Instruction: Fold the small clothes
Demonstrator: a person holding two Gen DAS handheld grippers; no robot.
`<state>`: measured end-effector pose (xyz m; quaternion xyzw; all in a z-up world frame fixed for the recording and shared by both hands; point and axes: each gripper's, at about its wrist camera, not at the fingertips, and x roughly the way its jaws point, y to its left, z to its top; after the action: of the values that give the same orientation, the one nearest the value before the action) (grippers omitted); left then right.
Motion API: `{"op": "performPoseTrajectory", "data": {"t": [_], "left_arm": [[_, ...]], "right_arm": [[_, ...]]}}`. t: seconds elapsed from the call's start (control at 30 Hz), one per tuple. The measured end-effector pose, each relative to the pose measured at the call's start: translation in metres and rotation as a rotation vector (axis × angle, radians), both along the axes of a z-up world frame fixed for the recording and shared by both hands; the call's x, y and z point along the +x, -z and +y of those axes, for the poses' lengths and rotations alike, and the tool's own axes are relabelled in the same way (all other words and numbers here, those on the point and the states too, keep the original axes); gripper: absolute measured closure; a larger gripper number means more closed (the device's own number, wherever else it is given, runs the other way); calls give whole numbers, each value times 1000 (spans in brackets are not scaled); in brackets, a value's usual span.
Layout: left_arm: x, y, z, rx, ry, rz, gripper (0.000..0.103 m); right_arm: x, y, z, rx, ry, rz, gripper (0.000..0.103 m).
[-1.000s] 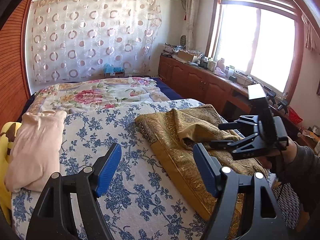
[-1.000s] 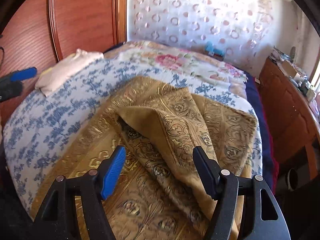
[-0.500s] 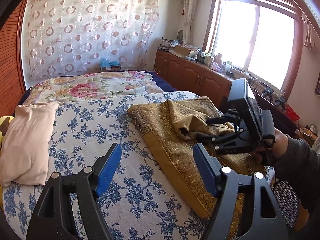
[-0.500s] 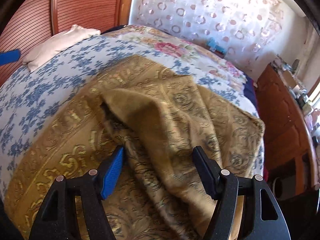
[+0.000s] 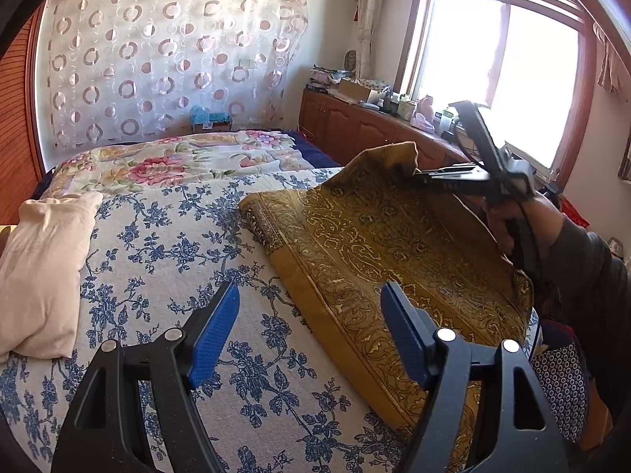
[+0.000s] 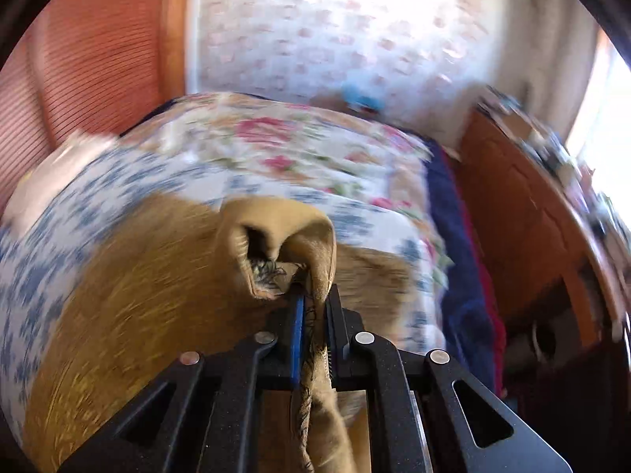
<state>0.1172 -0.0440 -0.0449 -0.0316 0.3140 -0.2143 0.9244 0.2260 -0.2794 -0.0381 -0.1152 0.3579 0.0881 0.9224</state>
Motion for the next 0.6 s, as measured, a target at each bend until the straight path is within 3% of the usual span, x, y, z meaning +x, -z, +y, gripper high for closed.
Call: {"op": "performPoseTrajectory", "data": {"t": [0.07, 0.1, 0.3, 0.43, 0.6], "left_arm": [[-1, 0, -1, 2, 3, 1, 28], [-1, 0, -2, 4, 5, 1, 28], [2, 6, -6, 9, 14, 23, 28], [3, 11, -12, 13, 27, 37, 28], [4, 16, -21, 29, 41, 55, 28]], "right_arm": [[12, 1, -11, 14, 64, 8, 71], [15, 1, -16, 16, 88, 2, 68], [-4, -5, -24, 91, 94, -22, 59], [-42, 2, -29, 100, 47, -26, 58], [-95, 16, -35, 126, 3, -30, 46]]}}
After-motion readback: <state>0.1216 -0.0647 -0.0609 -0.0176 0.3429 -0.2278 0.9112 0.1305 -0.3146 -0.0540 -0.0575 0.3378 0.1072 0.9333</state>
